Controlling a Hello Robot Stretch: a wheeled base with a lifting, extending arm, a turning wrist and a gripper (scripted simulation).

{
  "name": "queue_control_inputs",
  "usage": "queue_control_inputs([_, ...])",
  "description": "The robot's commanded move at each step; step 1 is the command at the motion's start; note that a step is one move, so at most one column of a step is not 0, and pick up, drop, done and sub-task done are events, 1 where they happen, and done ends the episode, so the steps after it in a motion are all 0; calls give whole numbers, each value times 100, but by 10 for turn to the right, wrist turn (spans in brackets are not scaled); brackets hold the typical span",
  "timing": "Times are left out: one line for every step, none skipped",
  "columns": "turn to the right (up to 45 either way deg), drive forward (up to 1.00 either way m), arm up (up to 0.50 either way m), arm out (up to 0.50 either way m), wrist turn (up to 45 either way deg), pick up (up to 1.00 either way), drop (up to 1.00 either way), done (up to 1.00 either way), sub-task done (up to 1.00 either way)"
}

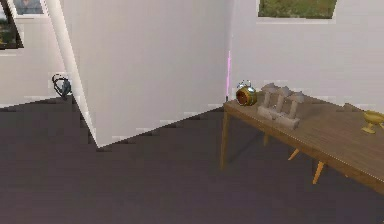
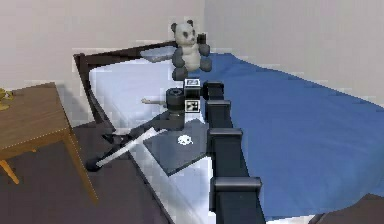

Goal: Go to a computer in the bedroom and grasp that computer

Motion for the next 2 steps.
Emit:
queue_control_inputs([0, 0, 0, 0, 450, 0, 0, 0, 0])
queue_control_inputs([0, 0, 0, 0, 240, 0, 0, 0, 0])
